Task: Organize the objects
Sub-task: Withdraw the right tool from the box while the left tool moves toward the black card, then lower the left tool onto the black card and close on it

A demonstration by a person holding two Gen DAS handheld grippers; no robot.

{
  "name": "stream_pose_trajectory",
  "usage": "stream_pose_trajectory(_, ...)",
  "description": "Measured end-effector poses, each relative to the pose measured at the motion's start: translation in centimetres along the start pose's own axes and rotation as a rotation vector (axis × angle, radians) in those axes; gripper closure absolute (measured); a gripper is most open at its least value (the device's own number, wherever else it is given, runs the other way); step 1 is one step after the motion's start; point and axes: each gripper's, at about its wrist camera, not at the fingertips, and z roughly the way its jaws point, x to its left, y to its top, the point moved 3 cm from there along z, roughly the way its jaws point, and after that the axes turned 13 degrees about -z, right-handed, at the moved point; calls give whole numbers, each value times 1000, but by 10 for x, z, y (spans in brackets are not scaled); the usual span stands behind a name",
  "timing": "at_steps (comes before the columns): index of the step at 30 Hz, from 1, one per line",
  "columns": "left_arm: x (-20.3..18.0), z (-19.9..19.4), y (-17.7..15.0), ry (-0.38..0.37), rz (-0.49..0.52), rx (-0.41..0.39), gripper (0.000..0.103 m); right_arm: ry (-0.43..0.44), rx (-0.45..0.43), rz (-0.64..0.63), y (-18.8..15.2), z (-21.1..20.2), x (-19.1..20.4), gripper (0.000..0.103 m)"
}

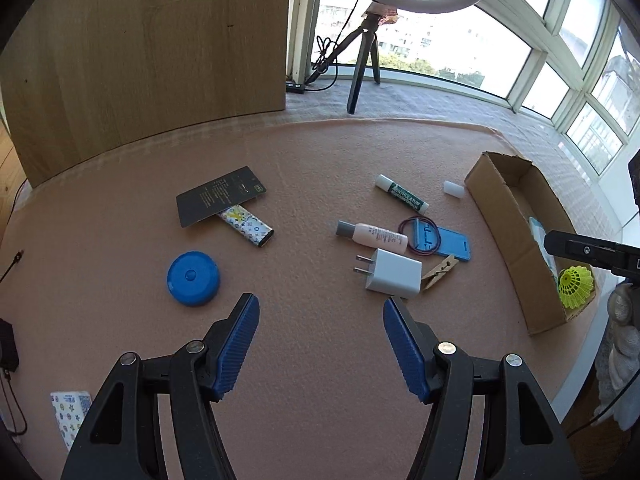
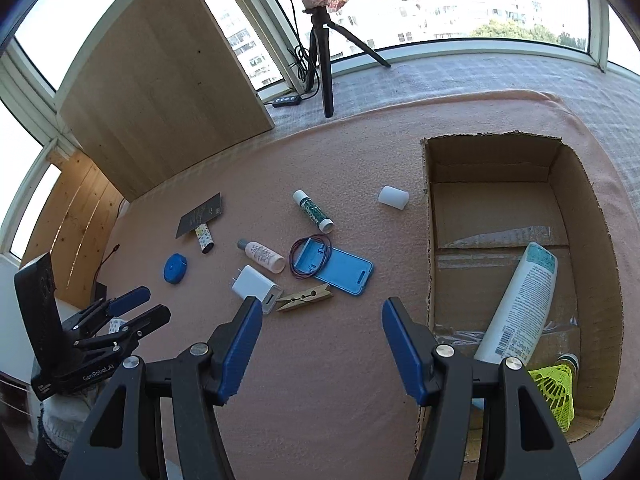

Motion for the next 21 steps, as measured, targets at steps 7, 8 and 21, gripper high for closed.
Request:
stream_pose_trajectory(7,42,11,53,22,48,31,32,29,45,-11,-15,16,22,44)
stream_pose_trajectory(8,45,15,61,16,59,45,31,33,52,-6,-17,18,23,44)
stream_pose_trajectory(21,66,92,130,11,178,178,26,17,104,101,-42,24,13,44)
